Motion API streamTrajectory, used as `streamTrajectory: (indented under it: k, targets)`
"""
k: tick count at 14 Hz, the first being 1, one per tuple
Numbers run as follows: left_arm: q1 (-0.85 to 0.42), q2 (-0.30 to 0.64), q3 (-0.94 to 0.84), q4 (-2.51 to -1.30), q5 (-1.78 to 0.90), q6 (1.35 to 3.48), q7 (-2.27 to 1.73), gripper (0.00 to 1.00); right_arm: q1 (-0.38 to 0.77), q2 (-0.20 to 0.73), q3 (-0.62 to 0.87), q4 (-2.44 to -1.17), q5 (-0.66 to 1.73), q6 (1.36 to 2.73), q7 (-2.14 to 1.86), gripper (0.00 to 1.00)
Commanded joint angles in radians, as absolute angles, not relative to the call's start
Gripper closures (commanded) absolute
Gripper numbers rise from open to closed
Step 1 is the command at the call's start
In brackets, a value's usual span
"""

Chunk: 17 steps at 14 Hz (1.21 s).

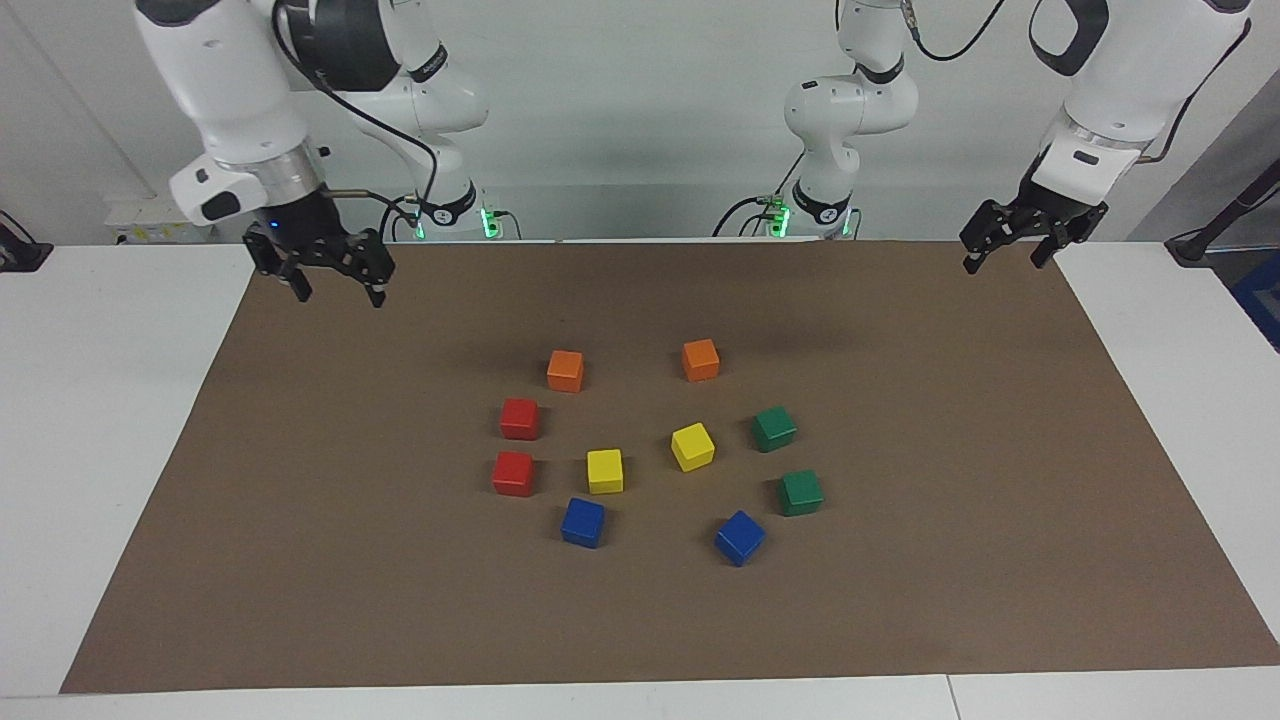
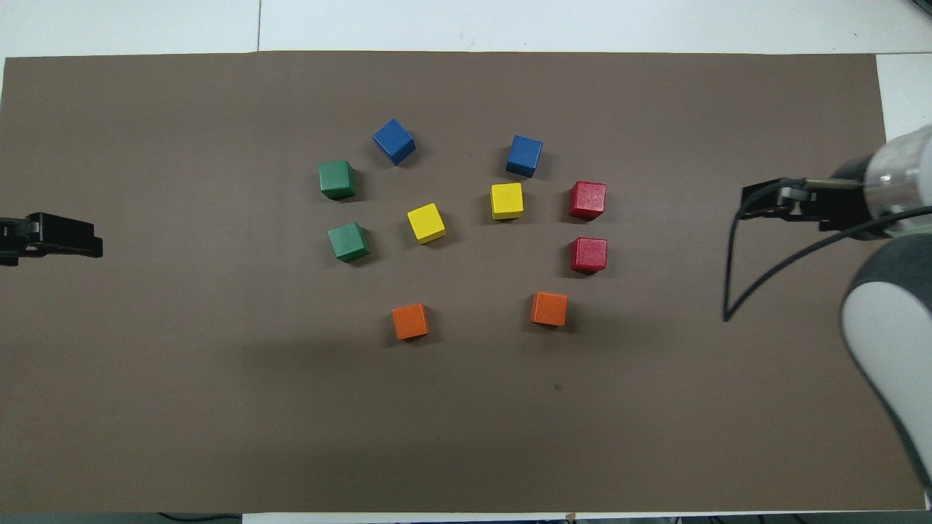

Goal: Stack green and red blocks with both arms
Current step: 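Reach the left gripper to a green block while the right reaches a red block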

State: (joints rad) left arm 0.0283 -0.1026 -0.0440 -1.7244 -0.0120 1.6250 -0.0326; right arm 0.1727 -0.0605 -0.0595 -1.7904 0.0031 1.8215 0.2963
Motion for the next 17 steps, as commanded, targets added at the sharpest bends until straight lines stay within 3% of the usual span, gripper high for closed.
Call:
streamTrajectory:
  k: [1, 6, 8, 17]
  targets:
    - [-0.029, -0.133, -0.040, -1.796, -0.029, 1.687, -0.125, 0.00, 0.222, -0.023, -0.058, -1.839, -0.003, 1.905, 0.405, 0.00]
    - [-0.196, -0.028, -0.038, -1.839, -0.075, 1.841, -0.411, 0.00, 0.271, 0.003, -0.058, -2.023, -0.005, 2.141, 0.319, 0.00]
    - [-0.277, 0.056, -0.037, -1.839, -0.075, 1.920, -0.535, 0.00, 0.293, 0.020, -0.058, -2.046, -0.005, 2.173, 0.278, 0.00]
    - [-0.388, 0.331, -0.032, -1.796, -0.035, 2.052, -0.722, 0.00, 0.342, 0.116, -0.057, -2.082, -0.003, 2.302, 0.411, 0.00]
